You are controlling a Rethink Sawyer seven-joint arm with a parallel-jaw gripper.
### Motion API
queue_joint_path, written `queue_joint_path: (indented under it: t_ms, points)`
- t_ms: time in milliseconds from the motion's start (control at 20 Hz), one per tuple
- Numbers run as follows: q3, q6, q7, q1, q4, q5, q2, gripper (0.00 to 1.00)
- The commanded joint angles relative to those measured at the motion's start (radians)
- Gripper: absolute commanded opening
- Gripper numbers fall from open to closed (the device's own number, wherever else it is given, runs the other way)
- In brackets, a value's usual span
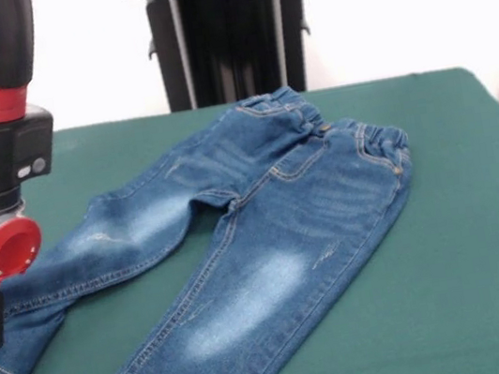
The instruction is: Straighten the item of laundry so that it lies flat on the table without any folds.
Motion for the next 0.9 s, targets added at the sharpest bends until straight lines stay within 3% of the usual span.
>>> queue_joint_path:
  t_ms: [50, 700, 900]
  points:
    - [0.161, 0.005, -0.098, 0.009, 0.102, -0.072, 0.086, 1.0]
    - [0.235, 0.047, -0.125, -0.031, 0.026, -0.13, 0.163, 1.0]
    - [0.238, 0.113, -0.154, -0.029, -0.048, -0.145, 0.218, 1.0]
